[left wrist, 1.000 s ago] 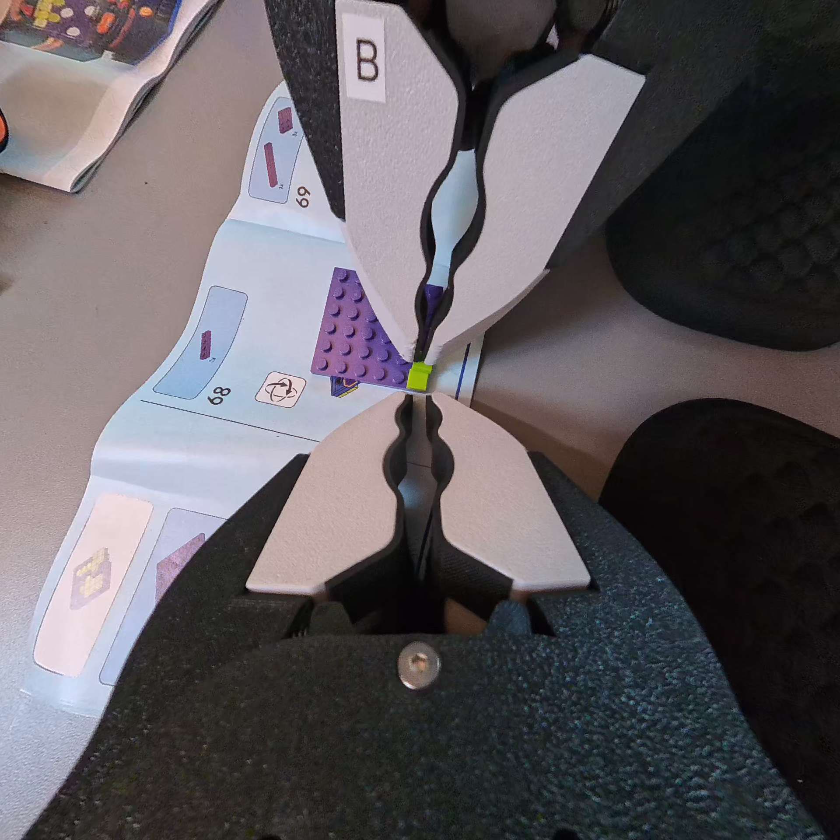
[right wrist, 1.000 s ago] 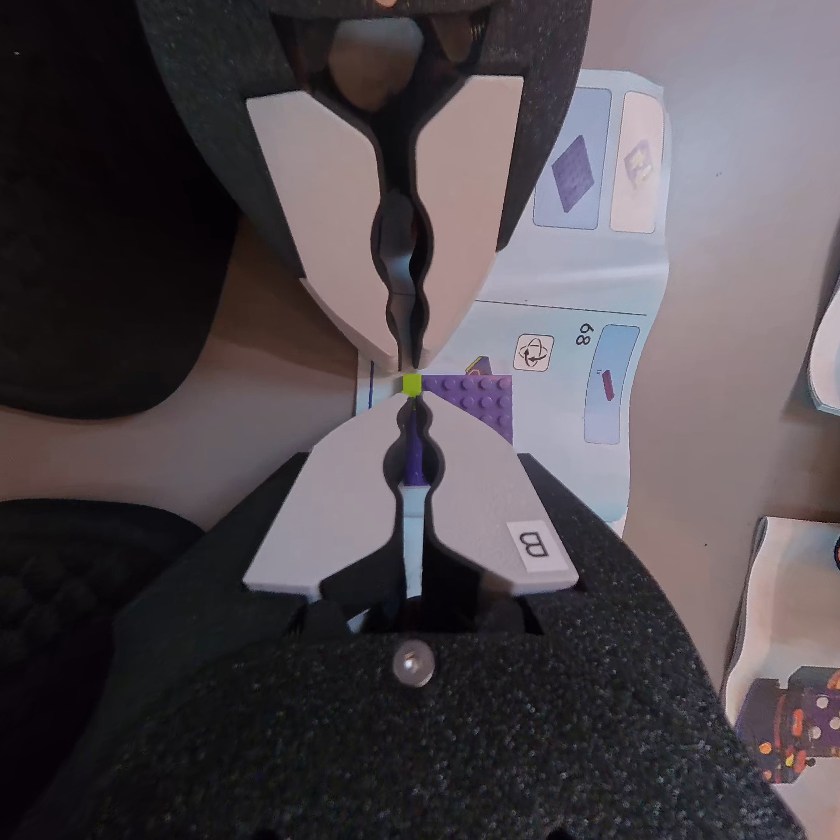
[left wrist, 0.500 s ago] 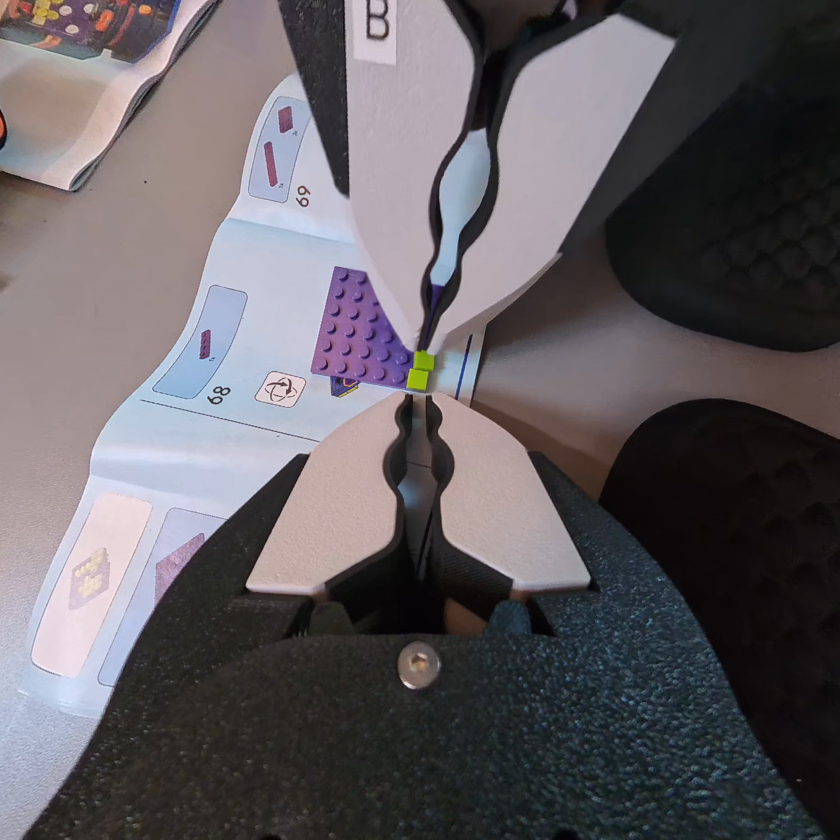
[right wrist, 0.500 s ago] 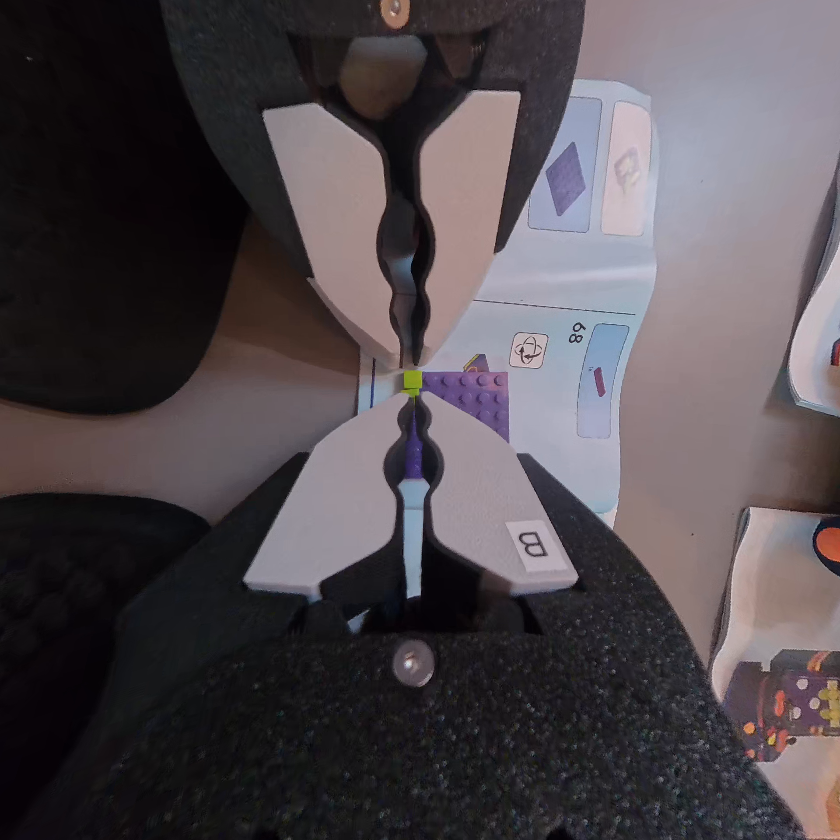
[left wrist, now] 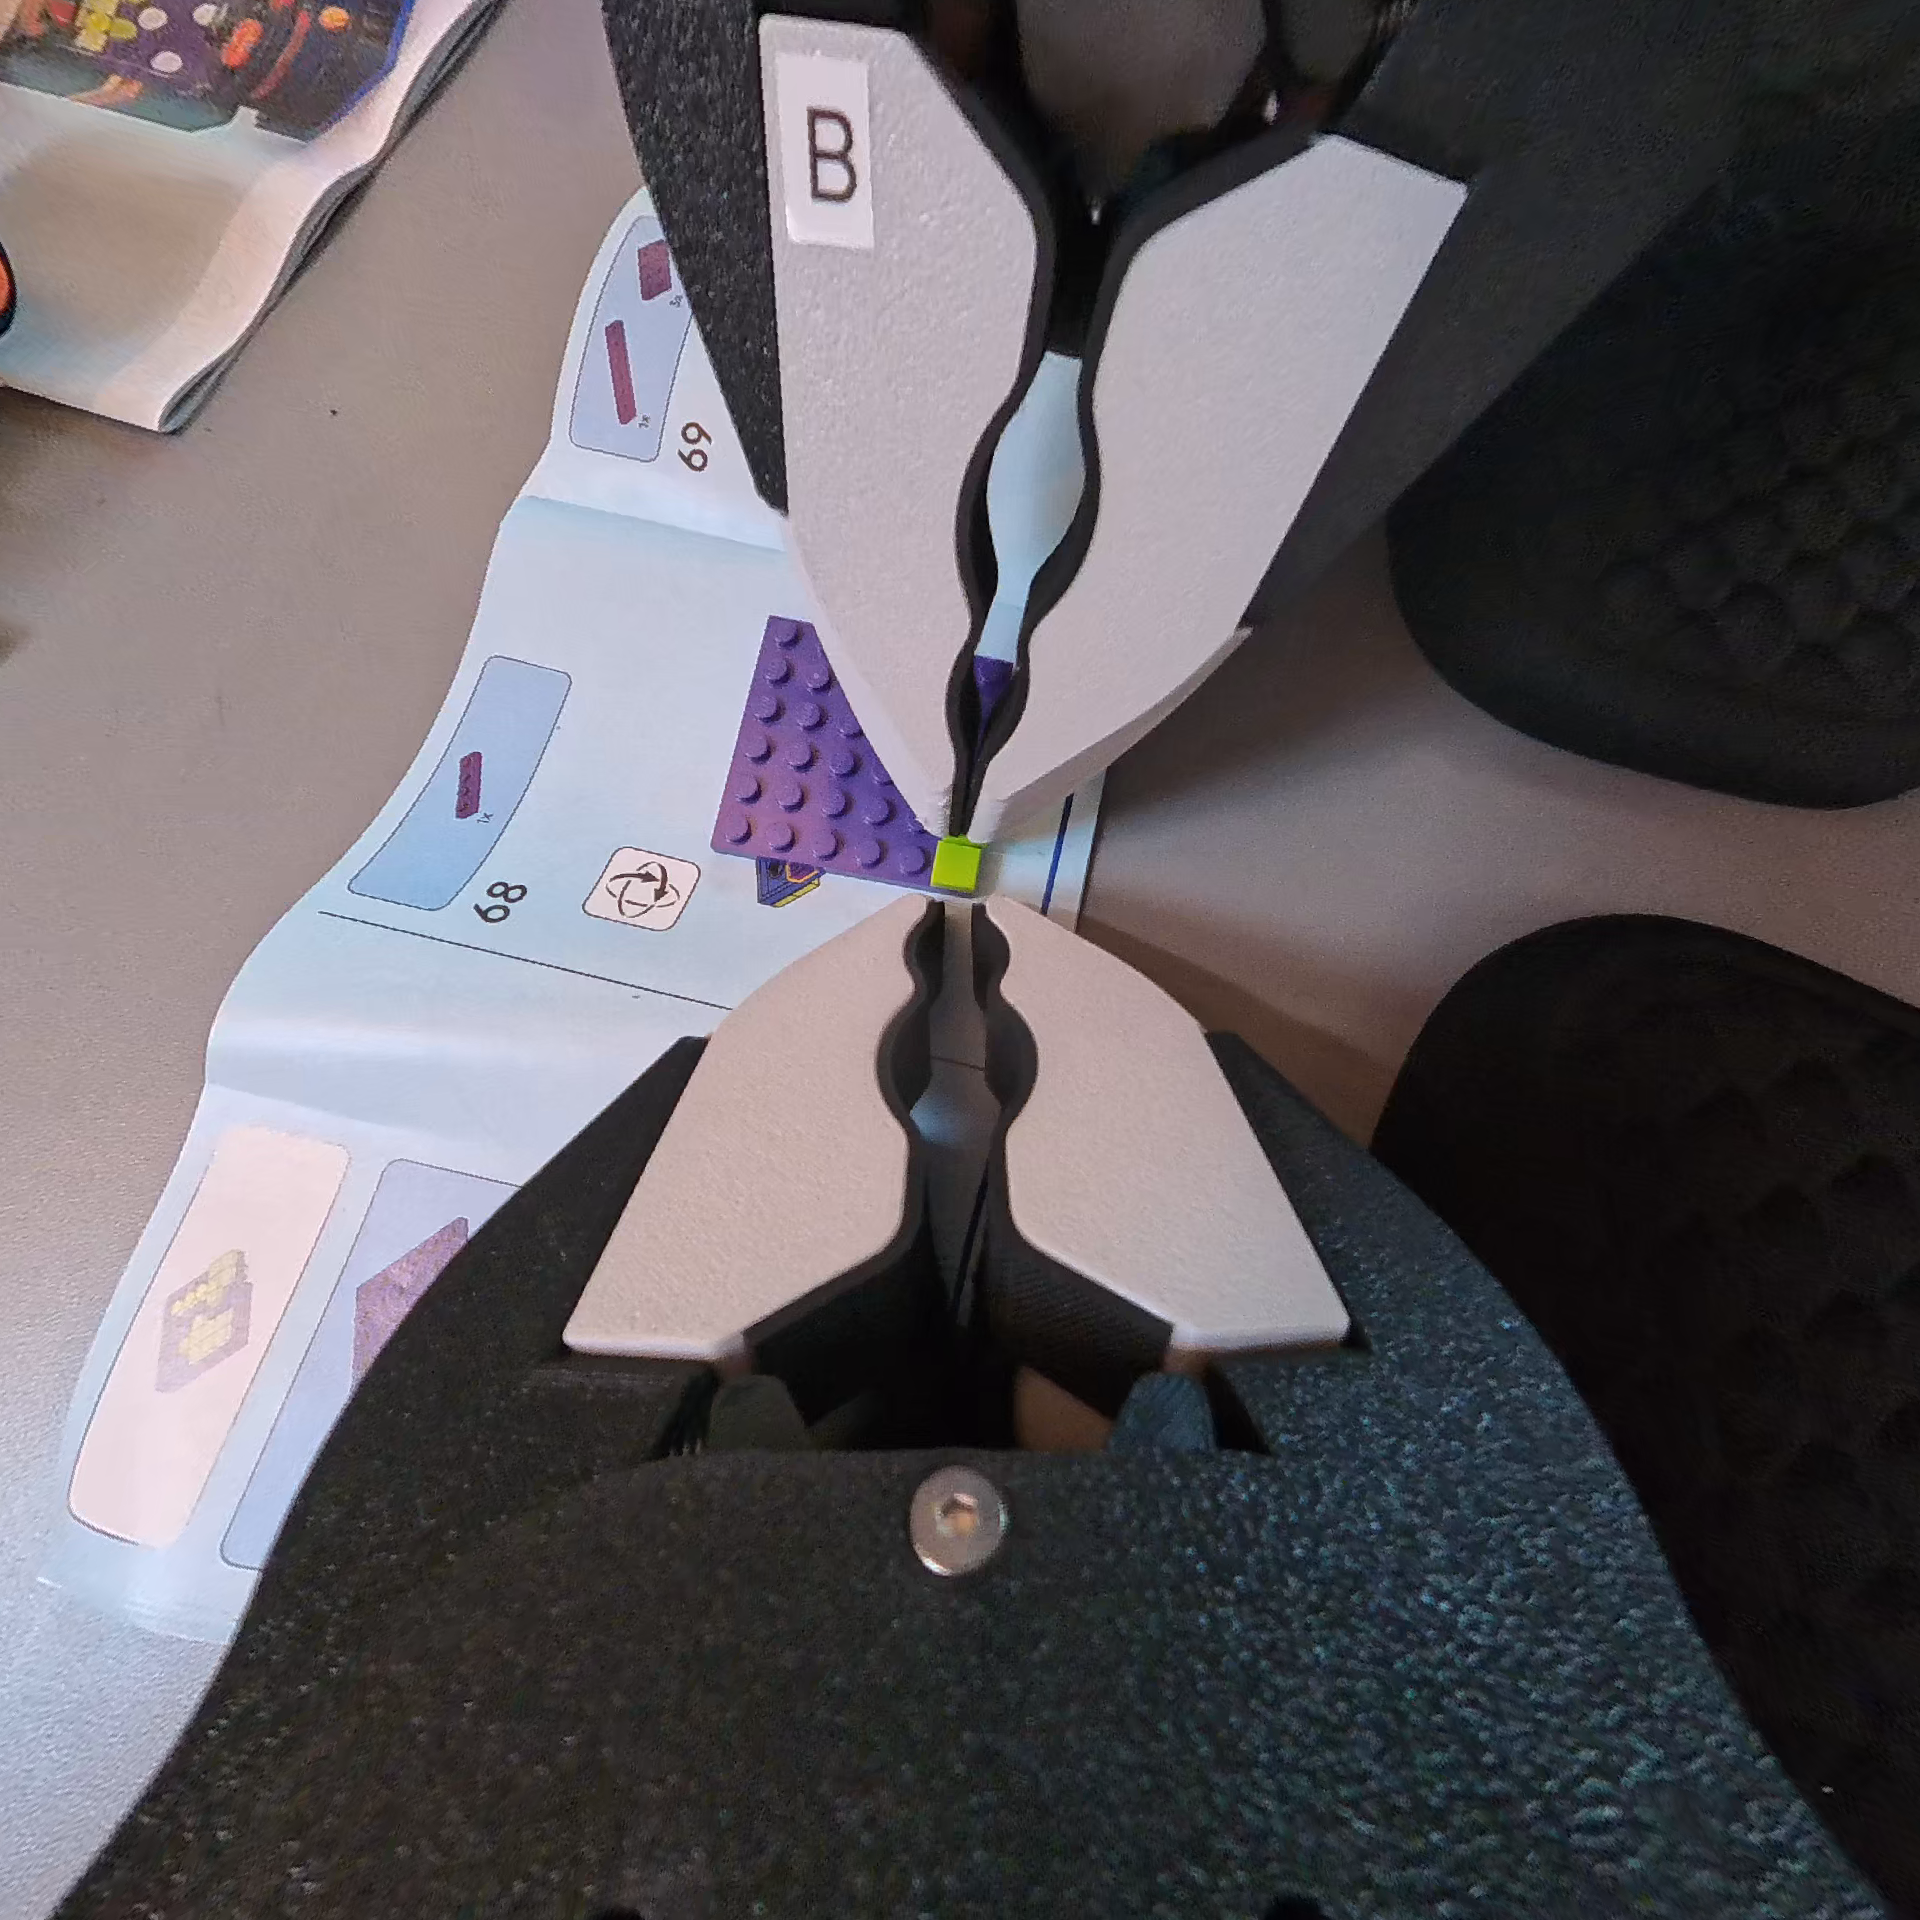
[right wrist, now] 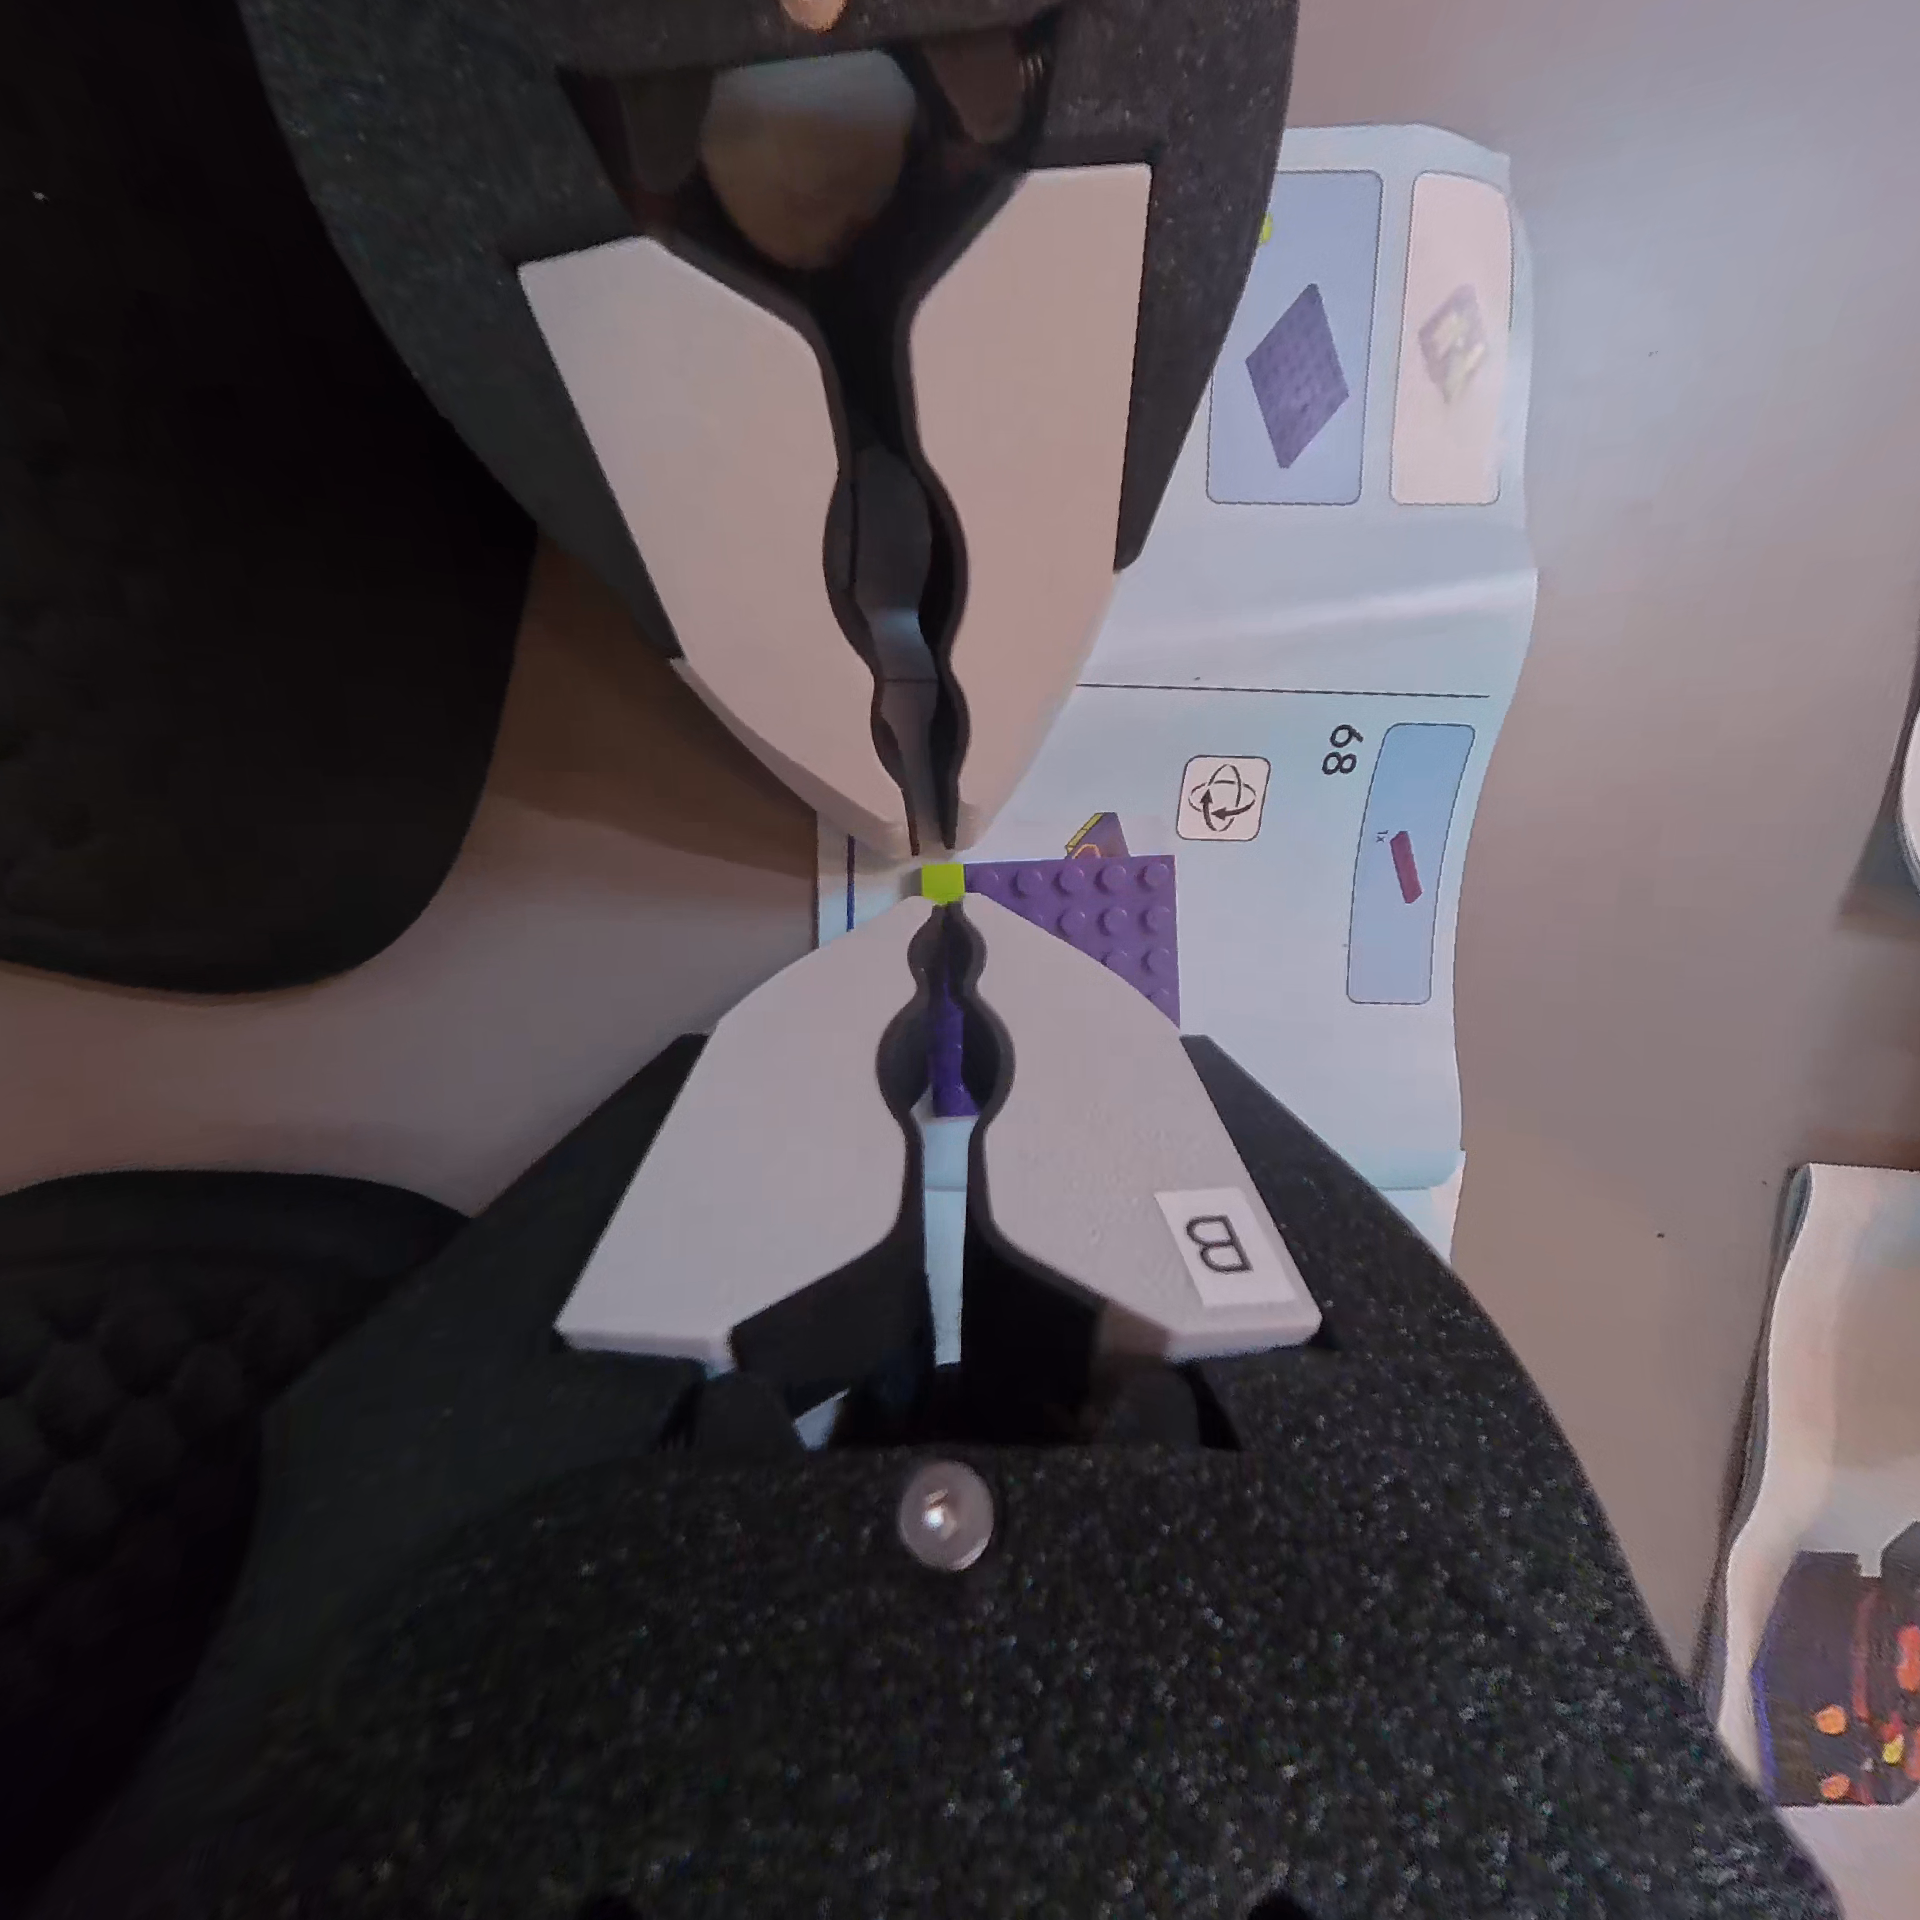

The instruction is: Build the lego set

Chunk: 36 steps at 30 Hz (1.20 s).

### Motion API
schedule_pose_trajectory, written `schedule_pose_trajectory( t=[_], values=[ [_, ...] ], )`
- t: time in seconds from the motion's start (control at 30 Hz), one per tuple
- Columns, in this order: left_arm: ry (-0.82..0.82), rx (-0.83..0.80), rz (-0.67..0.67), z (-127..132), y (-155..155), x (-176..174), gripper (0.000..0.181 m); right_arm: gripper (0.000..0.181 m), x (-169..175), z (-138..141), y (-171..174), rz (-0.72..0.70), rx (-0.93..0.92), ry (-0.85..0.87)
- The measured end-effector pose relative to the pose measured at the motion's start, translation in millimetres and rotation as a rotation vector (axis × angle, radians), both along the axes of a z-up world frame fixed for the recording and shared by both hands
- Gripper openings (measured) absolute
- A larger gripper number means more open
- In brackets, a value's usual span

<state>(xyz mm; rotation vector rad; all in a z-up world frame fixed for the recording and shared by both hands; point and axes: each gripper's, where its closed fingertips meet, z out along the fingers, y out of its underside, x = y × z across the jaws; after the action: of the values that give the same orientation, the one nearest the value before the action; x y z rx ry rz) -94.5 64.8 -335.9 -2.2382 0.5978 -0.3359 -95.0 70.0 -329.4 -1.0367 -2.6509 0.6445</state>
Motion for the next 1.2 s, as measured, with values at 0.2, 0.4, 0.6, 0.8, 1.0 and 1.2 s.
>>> schedule_pose_trajectory(
  t=[0.2, 0.4, 0.6, 0.8, 1.0, 1.2],
  values=[
    [-0.004, -0.001, 0.002, 0, 0, 0, 0.005, 0.0, 0, -2, 1, -0.094, -0.048, 0.059],
    [-0.005, -0.002, 0.002, 0, 0, 0, 0.005, 0.0, 0, -2, 1, -0.136, -0.072, 0.119],
    [-0.005, -0.001, 0.002, 0, 0, 0, 0.005, 0.003, -4, 7, 6, -0.16, -0.169, 0.176],
    [-0.009, -0.004, 0.001, 0, 0, 1, 0.005, 0.004, 3, 3, 3, -0.105, -0.162, 0.163],
    [-0.013, -0.007, 0.001, 0, -1, 1, 0.005, 0.009, -3, 9, 3, -0.097, -0.14, 0.184],
    [-0.01, -0.005, 0.001, 0, -1, 1, 0.005, 0.01, -1, -2, 5, -0.025, -0.037, 0.107]
  ],
)
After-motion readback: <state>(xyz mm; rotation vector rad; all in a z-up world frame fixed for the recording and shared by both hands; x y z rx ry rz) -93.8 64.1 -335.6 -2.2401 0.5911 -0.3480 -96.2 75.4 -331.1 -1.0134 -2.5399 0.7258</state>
